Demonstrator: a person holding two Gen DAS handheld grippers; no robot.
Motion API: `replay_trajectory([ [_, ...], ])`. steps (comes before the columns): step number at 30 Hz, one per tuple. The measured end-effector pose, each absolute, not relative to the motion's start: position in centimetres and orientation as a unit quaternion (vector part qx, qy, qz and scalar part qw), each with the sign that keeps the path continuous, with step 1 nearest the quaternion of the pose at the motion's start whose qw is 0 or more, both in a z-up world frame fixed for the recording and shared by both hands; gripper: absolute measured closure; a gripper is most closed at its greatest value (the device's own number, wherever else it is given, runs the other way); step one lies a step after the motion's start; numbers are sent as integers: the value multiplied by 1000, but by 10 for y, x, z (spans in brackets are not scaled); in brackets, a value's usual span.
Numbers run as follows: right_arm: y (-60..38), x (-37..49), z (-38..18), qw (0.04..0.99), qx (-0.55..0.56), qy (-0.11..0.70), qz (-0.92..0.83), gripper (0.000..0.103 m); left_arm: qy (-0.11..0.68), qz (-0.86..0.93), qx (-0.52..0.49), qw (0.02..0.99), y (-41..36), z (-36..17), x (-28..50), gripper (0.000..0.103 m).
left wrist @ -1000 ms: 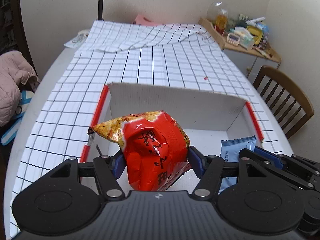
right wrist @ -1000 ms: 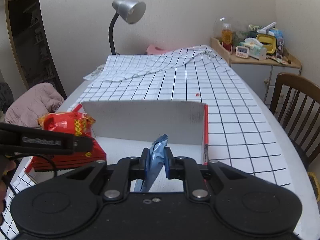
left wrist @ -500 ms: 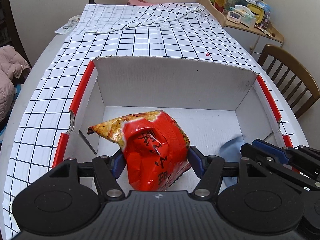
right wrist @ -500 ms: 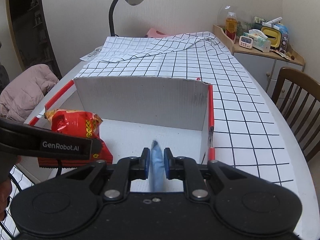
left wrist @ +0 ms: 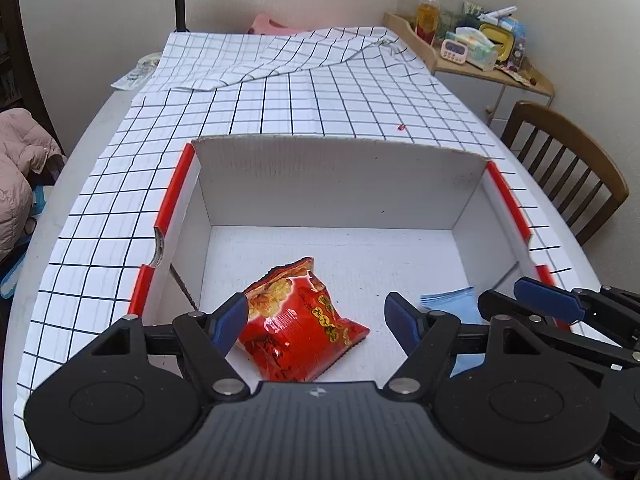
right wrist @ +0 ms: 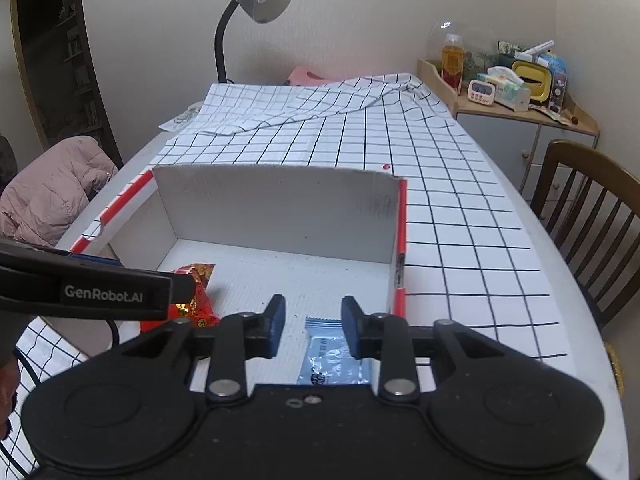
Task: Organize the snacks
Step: 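Open both tools to drop the red bag and blue packet into the box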
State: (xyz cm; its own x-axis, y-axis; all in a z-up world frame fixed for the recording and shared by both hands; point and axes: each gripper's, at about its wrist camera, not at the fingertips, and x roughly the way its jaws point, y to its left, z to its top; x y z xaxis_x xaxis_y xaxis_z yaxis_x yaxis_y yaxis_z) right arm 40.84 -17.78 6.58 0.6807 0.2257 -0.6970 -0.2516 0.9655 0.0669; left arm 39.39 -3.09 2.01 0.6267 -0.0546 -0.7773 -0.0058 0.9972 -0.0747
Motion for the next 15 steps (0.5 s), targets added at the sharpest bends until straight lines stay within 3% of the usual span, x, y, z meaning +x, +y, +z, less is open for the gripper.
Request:
replay_trajectory([
  [5,-183,393,80,920,-12,368,130,65,417,-17,-39,908,-32,36,374,28],
  [15,-186,347,112,929,-4,339,146,37,394,-27,-42,918,-26,64,324,28],
])
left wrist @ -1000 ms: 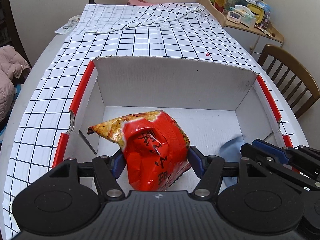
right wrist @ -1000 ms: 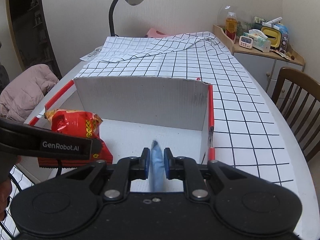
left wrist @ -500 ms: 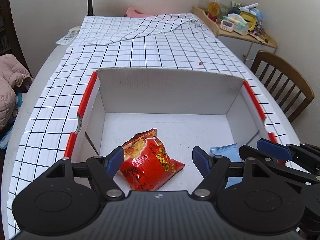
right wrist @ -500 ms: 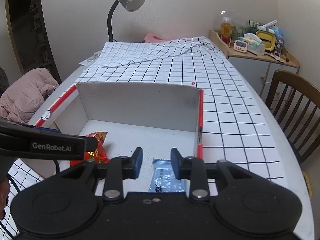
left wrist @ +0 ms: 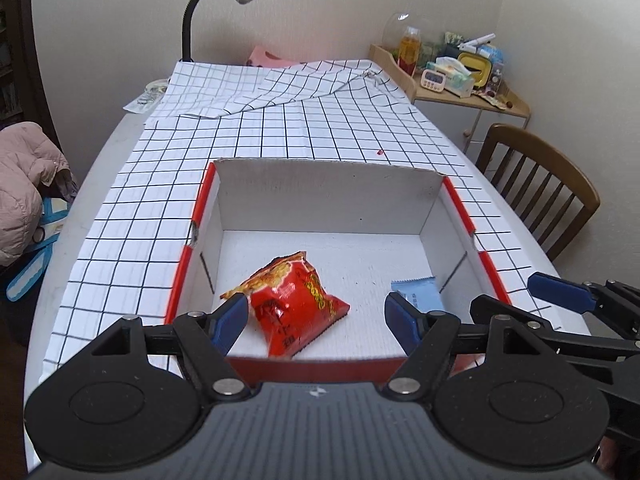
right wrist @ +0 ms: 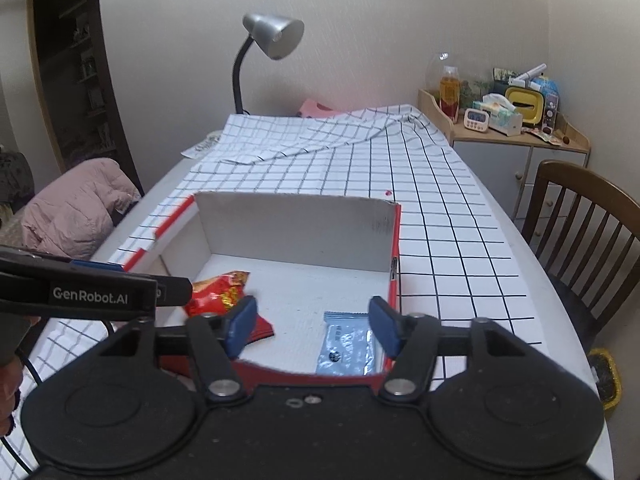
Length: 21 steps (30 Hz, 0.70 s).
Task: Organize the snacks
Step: 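Open both tools to drop the red bag and blue packet into the box, then withdraw both tools from the box back toward the snack pile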
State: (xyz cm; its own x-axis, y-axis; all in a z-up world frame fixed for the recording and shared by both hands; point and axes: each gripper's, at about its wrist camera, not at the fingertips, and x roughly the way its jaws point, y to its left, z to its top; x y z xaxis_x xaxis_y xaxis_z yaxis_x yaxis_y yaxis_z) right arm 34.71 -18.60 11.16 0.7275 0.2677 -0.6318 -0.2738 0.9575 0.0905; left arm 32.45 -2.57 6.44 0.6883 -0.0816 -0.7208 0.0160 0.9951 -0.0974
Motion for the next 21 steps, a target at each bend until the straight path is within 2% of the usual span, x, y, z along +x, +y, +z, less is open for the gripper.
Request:
replay_trajectory([
  [8,-184,310,130,933,1,320,163,23,379,-31,-46,924,-16,77,283,28],
  [13,-183,289,133,934,5,315,169,8,369,-36,-49,927,-10,82,257,28],
  [15,-183,281,133,934,8,313,171,5,368,-40,-51,928,-7,83,247,28],
  [17,-183,274,133,933,12,314,177,5,367,-42,-54,928,-5,84,237,20],
  [21,-183,258,129,929,21,315,192,2,360,-51,-63,929,1,84,214,19],
])
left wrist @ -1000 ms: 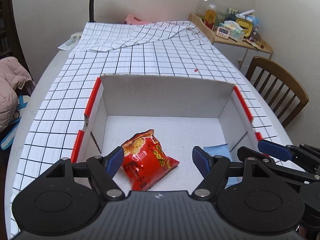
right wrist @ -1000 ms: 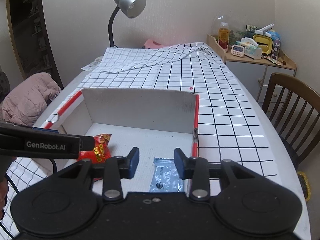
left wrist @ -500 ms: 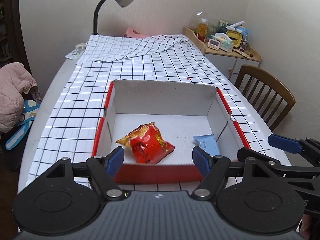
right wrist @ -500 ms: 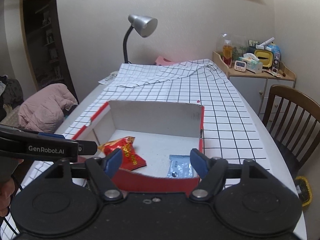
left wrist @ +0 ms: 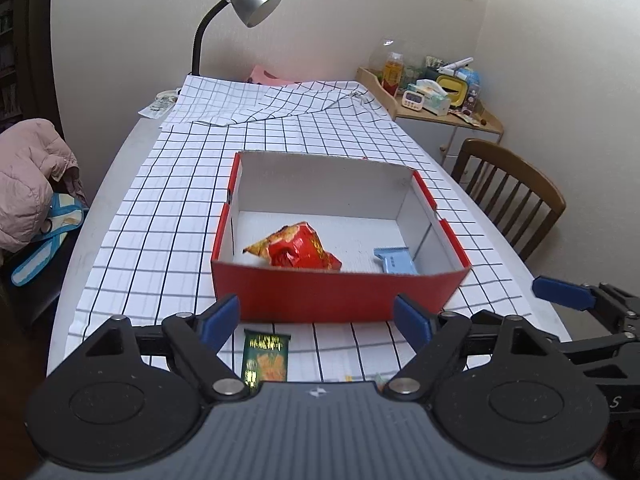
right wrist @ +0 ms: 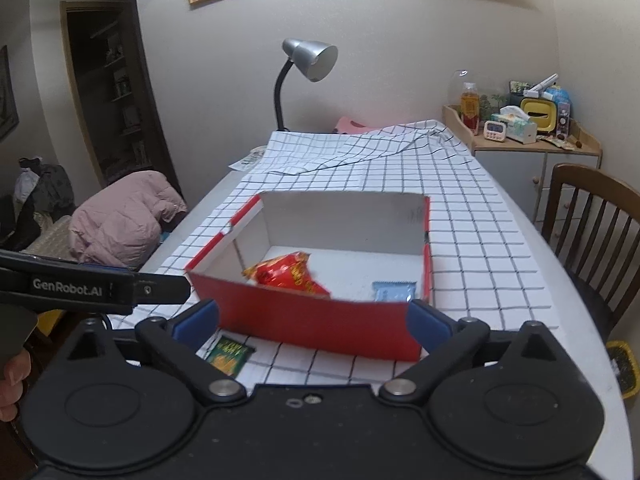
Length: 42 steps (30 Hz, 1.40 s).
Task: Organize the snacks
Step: 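Withdraw both tools from the box back toward the snack pile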
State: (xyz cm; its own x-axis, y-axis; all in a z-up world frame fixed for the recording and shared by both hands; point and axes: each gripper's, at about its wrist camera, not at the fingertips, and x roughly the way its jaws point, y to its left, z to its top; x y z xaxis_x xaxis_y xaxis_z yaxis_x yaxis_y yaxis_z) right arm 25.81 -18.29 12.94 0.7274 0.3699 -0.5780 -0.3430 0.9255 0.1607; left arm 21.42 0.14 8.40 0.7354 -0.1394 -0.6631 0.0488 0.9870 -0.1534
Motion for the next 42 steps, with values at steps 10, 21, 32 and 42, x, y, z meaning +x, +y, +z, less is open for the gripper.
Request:
replay_trajectory([
  [10,-180,220,119,919,28,320,226,0,353,-44,-93,930,22,70,168,4],
  [21,-172,184,83,902,15,341,265,0,381,-11,-111,918,36,23,119,4],
  [32,-160,171,59,884,-20,349,310,2,414,33,-89,905,29,-23,75,4],
  [42,-144,175,45,869,-40,356,340,8,408,28,-66,910,9,-44,64,5],
])
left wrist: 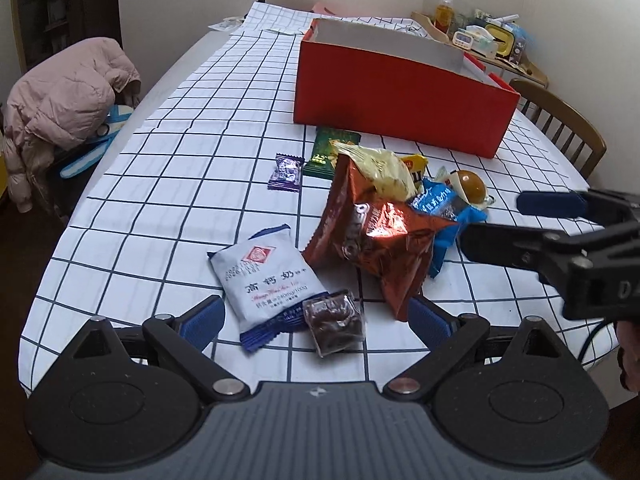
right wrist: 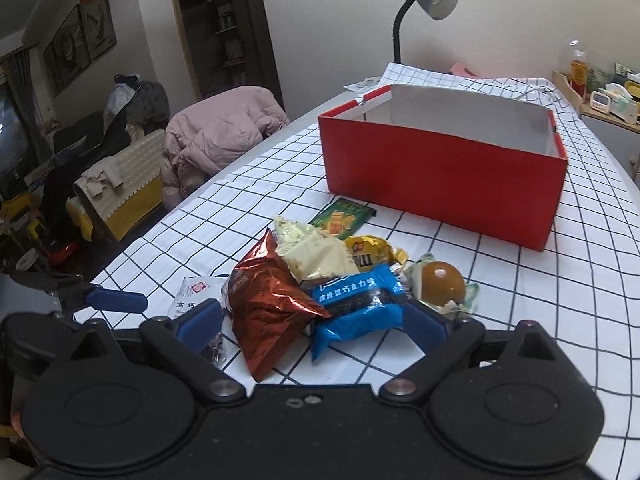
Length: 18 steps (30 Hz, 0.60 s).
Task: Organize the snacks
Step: 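Withdraw both tools from the box back toward the snack pile, then grasp the brown candy with the left tool while the right tool grasps the copper foil bag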
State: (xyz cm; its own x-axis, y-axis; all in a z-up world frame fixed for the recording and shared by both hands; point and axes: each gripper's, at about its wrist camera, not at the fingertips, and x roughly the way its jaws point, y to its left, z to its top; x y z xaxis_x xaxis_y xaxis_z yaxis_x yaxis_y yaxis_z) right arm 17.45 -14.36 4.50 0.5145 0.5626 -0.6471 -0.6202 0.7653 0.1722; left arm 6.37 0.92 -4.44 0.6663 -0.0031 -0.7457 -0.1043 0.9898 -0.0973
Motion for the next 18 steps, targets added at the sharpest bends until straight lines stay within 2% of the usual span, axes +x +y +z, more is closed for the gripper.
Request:
replay_trajectory([
  [3,-137,179,42,862,-43,362,352,13,399,23,-53,915,1,-46,62,10],
  [6,-127,182,38,854,-52,369,364,16,398,17,-35,917,-7,-49,63,20],
  [11,-113,187,31,842,-66,381,377,21,410,10,-39,911,-9,-58,67,45],
  [15,-105,188,27,836,-82,384,383,23,406,9,-57,912,-5,-59,65,51],
  [18,-101,187,25,834,-92,386,384,25,406,11,-68,912,-3,-59,65,52],
])
